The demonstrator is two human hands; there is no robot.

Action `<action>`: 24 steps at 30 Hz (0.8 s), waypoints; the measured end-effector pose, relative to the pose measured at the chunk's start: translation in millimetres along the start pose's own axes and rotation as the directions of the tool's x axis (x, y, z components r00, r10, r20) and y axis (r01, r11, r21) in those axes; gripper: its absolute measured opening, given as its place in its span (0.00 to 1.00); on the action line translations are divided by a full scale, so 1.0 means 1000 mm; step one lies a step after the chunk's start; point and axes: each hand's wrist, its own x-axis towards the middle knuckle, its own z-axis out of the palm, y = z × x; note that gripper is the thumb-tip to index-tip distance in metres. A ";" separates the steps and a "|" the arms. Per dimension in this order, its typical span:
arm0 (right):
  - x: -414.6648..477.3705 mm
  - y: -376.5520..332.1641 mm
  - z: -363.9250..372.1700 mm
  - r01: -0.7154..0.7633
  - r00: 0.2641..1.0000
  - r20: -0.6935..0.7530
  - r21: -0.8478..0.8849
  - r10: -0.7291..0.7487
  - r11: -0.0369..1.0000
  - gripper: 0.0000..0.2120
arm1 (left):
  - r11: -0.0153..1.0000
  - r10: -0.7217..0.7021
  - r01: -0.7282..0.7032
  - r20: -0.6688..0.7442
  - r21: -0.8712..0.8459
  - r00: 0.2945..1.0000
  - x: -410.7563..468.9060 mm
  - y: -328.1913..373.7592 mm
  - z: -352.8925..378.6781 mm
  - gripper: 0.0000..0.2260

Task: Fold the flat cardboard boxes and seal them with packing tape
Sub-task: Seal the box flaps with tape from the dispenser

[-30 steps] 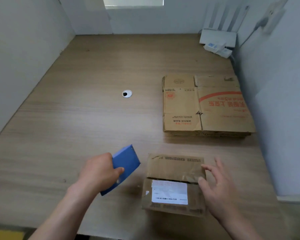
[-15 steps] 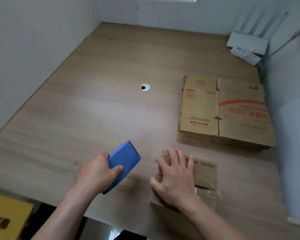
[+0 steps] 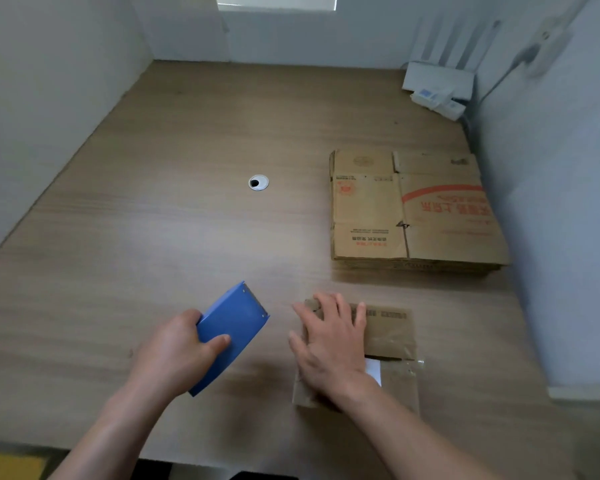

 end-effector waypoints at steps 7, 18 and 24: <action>-0.049 0.050 -0.036 -0.358 0.929 -0.074 0.081 0.363 0.930 0.46 | 0.996 0.072 -0.071 0.018 -0.046 0.997 0.009 0.014 -0.003 0.10; -0.050 0.083 -0.025 -0.561 0.824 0.179 0.392 0.538 0.729 0.46 | 0.991 0.130 -0.130 0.012 -0.027 0.991 0.009 0.026 -0.011 0.10; -0.046 0.092 -0.062 -0.207 0.978 0.043 0.040 0.206 0.977 0.53 | 0.992 0.106 -0.106 -0.003 -0.071 0.994 0.002 0.018 -0.021 0.09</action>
